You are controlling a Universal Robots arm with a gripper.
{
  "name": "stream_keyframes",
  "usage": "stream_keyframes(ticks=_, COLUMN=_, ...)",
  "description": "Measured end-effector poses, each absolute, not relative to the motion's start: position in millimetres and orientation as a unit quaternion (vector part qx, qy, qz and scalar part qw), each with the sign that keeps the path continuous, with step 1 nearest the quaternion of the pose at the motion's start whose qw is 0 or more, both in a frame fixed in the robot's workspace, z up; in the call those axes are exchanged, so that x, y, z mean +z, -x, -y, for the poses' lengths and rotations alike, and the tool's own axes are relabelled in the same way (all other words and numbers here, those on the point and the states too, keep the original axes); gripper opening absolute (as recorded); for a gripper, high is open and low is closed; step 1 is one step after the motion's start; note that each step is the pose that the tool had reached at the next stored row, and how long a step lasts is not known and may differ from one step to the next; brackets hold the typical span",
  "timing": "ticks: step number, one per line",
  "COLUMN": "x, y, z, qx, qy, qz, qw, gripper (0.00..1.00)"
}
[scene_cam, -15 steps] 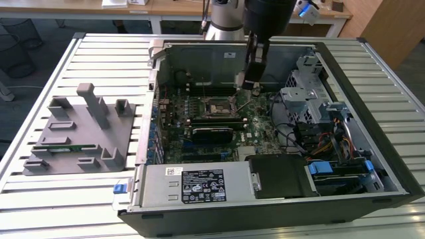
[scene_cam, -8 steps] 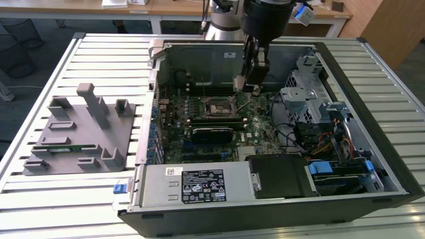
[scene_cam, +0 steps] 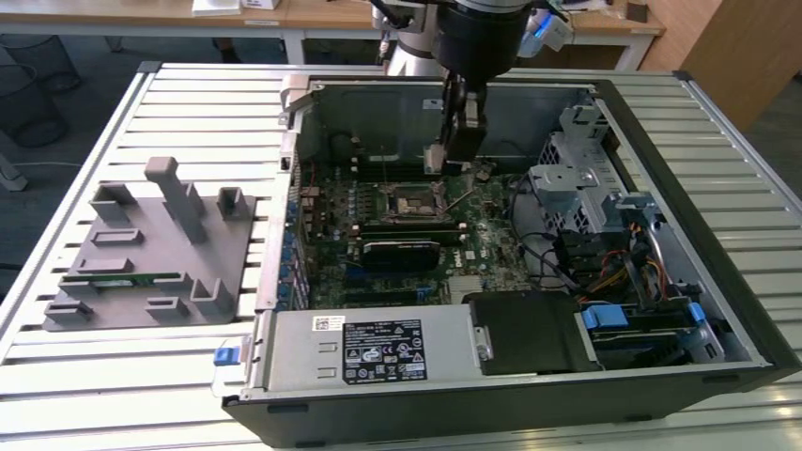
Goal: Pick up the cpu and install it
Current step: 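Place the cpu into insertion slot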
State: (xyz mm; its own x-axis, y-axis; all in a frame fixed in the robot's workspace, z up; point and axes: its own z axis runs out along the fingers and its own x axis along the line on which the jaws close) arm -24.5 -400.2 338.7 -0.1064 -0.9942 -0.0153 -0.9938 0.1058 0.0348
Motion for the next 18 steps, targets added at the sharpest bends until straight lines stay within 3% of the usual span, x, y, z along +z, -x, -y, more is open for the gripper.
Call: stream_keyframes(ticks=18, x=328.4, y=27.0, z=399.8, qx=-0.015, qy=-0.555, qz=0.832, qw=0.000, gripper=0.53)
